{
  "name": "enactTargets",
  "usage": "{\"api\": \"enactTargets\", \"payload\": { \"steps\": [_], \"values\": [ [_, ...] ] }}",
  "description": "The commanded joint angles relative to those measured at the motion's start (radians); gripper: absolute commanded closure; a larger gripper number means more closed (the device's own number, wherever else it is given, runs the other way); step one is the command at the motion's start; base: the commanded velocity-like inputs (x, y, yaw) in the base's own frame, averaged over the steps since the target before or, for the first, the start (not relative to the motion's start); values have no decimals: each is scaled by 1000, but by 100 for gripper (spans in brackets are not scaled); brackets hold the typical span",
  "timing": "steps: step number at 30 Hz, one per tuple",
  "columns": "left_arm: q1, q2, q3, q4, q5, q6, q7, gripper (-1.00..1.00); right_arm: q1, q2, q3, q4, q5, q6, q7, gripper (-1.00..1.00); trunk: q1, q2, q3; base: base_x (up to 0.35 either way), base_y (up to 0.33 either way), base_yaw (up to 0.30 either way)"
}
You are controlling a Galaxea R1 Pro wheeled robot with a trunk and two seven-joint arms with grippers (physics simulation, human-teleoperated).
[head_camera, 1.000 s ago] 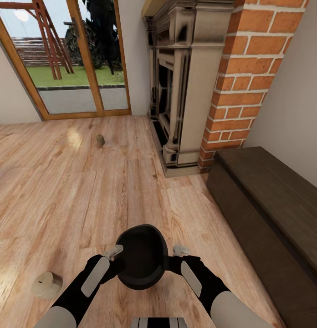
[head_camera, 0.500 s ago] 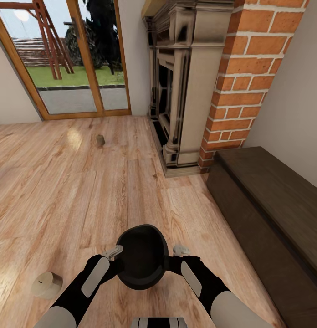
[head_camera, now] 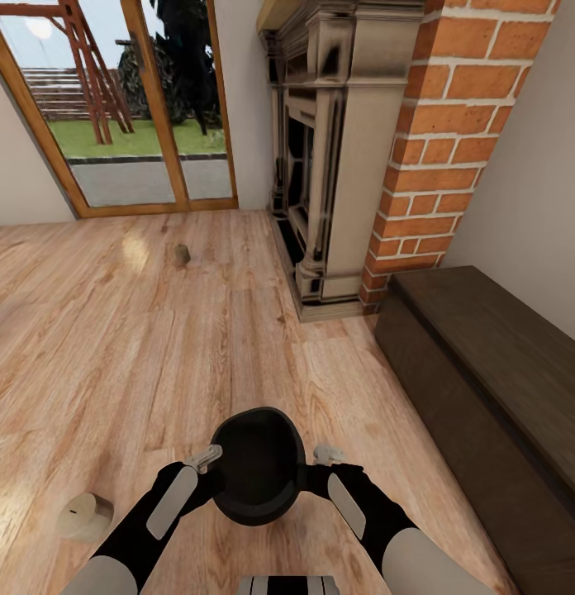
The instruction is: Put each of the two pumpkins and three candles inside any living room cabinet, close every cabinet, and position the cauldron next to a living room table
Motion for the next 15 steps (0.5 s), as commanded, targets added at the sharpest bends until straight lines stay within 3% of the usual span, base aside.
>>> {"api": "enactTargets", "payload": {
  "steps": [1,7,15],
  "values": [
    [-1,1,1,-3,22,-8,5,100,0,0,1,-1,-17,3,-2,100,0,0,-1,0,0,0],
    [-1,1,1,-4,22,-8,5,100,0,0,1,-1,-18,3,-2,100,0,0,-1,0,0,0],
    [-1,3,1,-5,22,-8,5,100,0,0,0,-1,-18,3,-1,100,-4,2,30,0,0,0]
  ]
}}
